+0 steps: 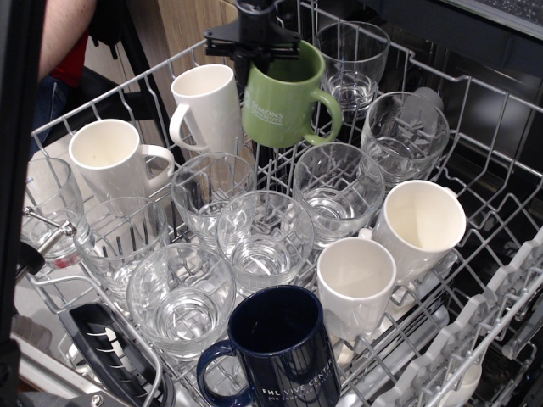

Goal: Pick up green mug

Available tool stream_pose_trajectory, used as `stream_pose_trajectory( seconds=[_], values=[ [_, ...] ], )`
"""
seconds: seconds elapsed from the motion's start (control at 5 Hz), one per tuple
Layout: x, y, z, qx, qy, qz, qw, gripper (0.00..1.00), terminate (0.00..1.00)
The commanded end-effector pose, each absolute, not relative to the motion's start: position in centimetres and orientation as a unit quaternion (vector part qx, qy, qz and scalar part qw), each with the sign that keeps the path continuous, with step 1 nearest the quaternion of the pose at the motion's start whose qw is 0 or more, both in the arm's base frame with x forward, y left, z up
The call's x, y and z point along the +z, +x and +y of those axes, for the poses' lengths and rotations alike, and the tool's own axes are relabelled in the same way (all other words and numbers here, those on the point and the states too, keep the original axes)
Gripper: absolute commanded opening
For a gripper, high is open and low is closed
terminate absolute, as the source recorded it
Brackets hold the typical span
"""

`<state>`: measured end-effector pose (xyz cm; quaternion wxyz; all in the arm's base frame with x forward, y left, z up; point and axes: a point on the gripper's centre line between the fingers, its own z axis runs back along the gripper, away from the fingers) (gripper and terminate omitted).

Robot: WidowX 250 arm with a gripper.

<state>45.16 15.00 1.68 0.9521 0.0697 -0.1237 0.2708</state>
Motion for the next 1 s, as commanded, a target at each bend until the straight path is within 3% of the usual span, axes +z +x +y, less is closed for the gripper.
stream_pose_trajectory(
  seconds=[0.0, 0.4, 0.6, 0.8],
  values=[
    [14.2, 44.6, 14.9, 0.262, 0.005, -0.166, 0.951, 0.0, 0.0],
    [18.4, 41.7, 13.3, 0.246, -0.088, -0.147, 0.954, 0.0, 0.0],
    [19.7, 41.5, 13.1, 0.252, -0.088, -0.135, 0.954, 0.0, 0.0],
    [19.6, 41.9, 13.2, 0.256, -0.071, -0.138, 0.954, 0.0, 1.0]
  ],
)
